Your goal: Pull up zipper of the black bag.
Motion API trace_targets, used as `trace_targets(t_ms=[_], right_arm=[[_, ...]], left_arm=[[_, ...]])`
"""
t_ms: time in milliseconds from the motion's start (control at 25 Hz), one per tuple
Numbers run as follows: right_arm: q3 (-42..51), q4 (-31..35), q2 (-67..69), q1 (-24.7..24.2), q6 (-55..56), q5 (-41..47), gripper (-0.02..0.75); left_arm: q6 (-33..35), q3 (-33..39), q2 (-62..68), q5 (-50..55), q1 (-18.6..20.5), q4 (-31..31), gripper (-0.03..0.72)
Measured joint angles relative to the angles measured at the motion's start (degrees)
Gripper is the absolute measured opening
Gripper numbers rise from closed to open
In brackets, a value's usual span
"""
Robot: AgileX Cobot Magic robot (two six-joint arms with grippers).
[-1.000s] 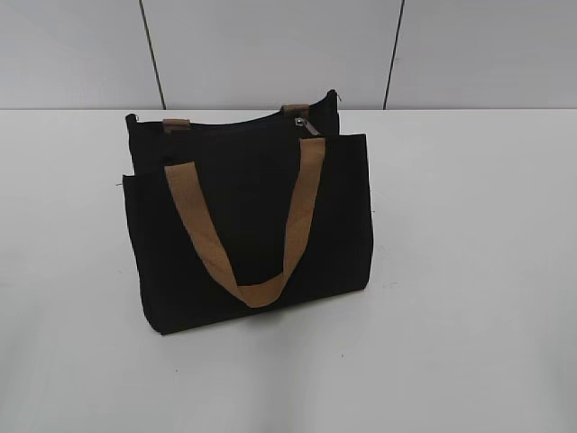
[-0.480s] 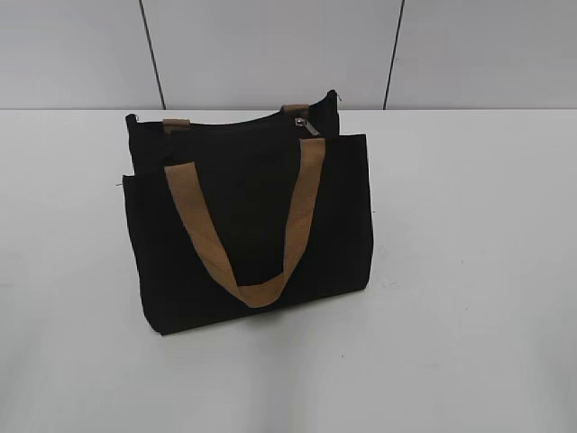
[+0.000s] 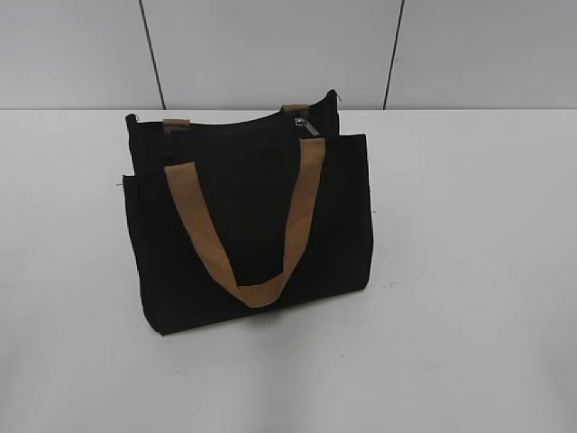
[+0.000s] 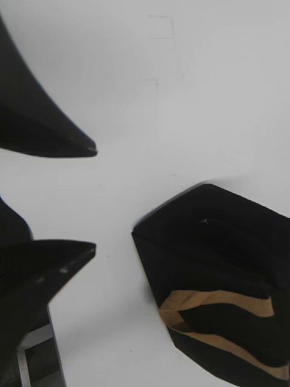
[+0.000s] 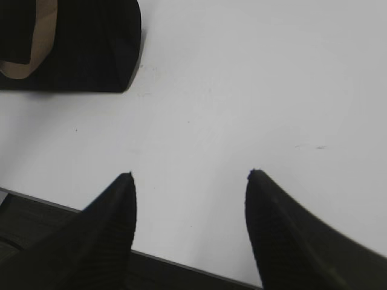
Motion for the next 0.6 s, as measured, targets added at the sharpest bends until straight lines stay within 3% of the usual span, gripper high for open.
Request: trace_targets(t_ms=[160,600], right_arm=[[0.0,0.0,0.0,-1.1,0.0,0.0,0.449],[0.0,0.2,0.0,-11.7,0.0,-0.1,0.449]], left_arm=[[0.1,0.1,-0.3,0.0,2.0,-0.1,0.306],[0.1,0.1,-6.1,-0.1,12.4,-0.2,0.26]])
